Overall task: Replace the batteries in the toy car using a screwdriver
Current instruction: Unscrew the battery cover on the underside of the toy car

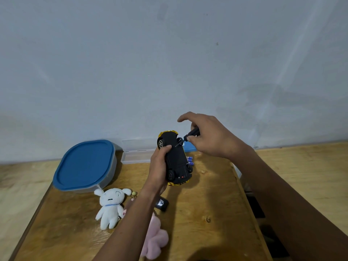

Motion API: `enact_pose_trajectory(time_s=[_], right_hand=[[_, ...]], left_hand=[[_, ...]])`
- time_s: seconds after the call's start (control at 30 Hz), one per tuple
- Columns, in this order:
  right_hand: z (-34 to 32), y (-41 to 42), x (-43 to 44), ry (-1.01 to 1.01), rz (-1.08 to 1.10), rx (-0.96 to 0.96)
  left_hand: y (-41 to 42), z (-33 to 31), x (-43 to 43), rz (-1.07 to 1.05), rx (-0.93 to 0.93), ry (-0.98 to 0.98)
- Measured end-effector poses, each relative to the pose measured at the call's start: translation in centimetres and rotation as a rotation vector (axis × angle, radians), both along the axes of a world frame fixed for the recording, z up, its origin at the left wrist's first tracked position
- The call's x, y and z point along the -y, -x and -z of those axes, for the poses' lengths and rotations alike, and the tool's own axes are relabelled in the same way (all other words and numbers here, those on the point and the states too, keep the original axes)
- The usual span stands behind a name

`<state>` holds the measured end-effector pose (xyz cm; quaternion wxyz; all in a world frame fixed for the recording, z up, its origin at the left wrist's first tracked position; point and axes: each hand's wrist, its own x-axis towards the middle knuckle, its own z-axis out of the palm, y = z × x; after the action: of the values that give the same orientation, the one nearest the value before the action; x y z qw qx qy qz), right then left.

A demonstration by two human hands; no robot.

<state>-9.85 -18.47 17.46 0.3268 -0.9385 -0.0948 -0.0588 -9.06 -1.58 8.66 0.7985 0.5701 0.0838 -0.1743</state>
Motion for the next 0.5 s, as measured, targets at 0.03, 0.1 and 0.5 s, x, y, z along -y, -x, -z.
enact_pose_trajectory(time_s=[0.03,0.1,0.5], right_hand=[[0.14,-0.07,-0.04,0.018,0.008,0.001],[0.25,-0.11,-0.17,0.073,0.052,0.009],[0.69,-0.24,-0.40,-0.060,-0.005,-0.011]], left_hand=[[0.04,-0.05,0.05,-0.002,-0.005,-0.003],[0.17,-0.20,0.15,0.004,-0.017,0.002],[0.54,-0.96,0.47,0.017,-0.074,0.039]])
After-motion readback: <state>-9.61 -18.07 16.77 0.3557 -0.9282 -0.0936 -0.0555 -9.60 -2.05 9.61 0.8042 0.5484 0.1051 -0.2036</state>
